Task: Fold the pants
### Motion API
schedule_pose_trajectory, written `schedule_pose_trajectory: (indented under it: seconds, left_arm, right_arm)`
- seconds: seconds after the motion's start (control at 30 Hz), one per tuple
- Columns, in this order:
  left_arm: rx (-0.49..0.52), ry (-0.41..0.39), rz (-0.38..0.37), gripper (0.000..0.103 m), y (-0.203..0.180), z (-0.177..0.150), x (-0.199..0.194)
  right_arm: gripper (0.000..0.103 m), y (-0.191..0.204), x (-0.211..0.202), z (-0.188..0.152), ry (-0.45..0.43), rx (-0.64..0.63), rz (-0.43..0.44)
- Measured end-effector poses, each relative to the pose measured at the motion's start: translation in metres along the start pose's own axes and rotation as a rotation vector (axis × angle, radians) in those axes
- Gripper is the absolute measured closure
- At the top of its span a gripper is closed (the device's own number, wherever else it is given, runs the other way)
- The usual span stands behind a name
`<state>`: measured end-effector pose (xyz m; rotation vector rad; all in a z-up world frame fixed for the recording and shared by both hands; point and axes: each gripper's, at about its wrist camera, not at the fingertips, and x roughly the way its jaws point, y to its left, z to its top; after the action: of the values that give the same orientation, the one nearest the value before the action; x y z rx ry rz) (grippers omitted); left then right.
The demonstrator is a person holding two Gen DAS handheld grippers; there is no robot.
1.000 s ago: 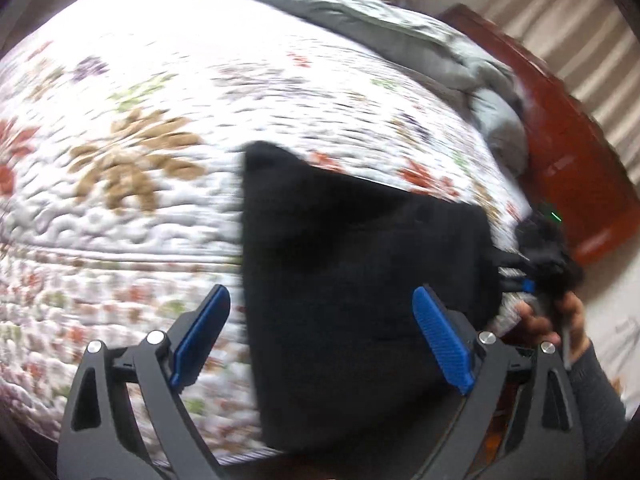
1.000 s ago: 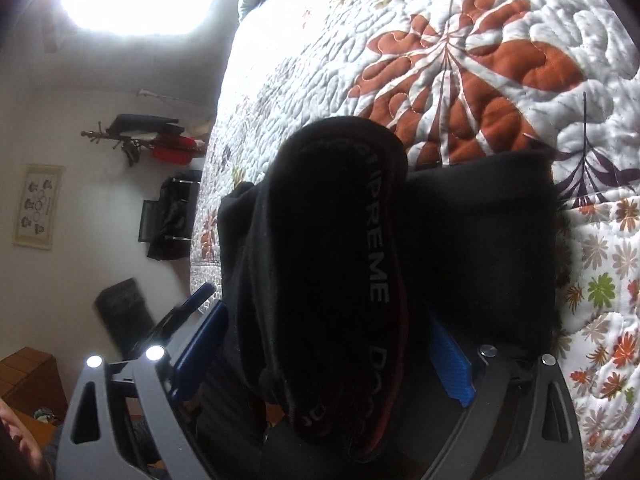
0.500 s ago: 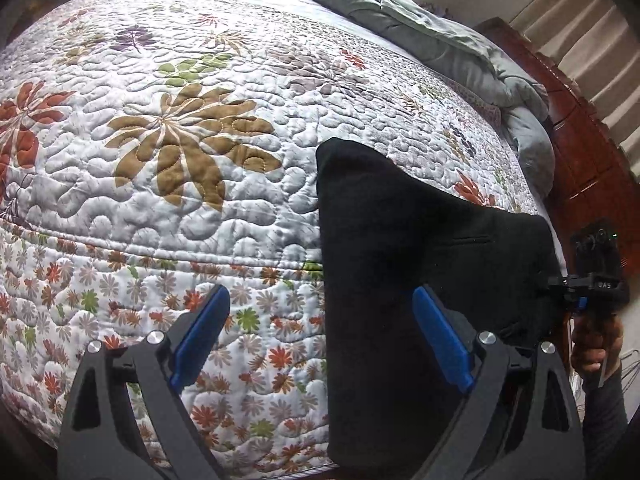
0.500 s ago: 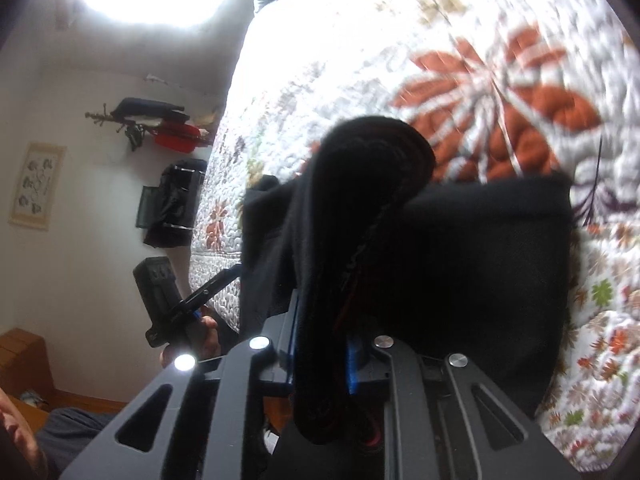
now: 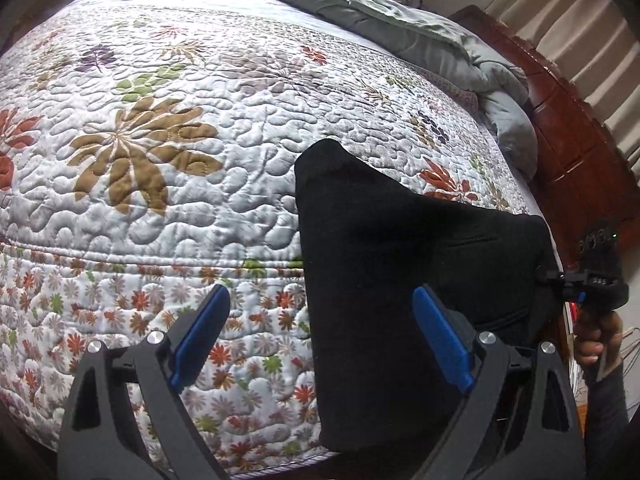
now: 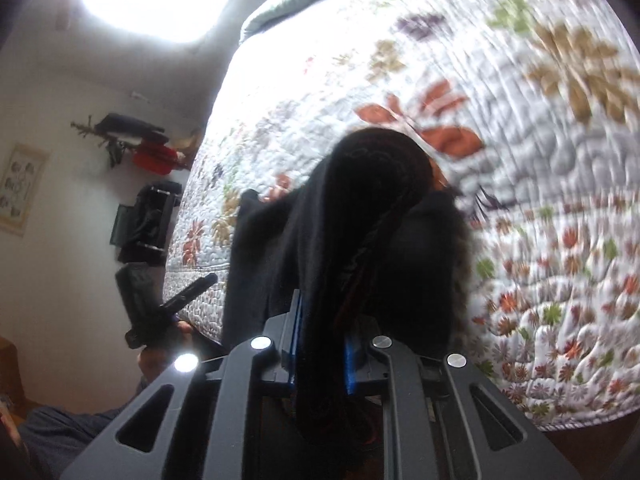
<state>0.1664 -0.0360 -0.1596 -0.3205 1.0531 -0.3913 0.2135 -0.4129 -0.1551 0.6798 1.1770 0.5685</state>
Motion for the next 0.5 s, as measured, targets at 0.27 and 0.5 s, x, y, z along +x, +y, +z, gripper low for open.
schedule_pose_trajectory:
  seconds: [0.27,0.5]
  left_arm:
    - [0.016,0.012,0.011,0.011,-0.003,0.004,0.008]
    - [0.039,-0.033,-0.051,0.011,-0.01,0.014,-0.005]
  right_arm:
    - [0.083,-0.055,0.014,-0.006,-0.02,0.087,0.047]
    - [0.057,-0.054,-0.01,-0.005,-0.068,0.059,0.041]
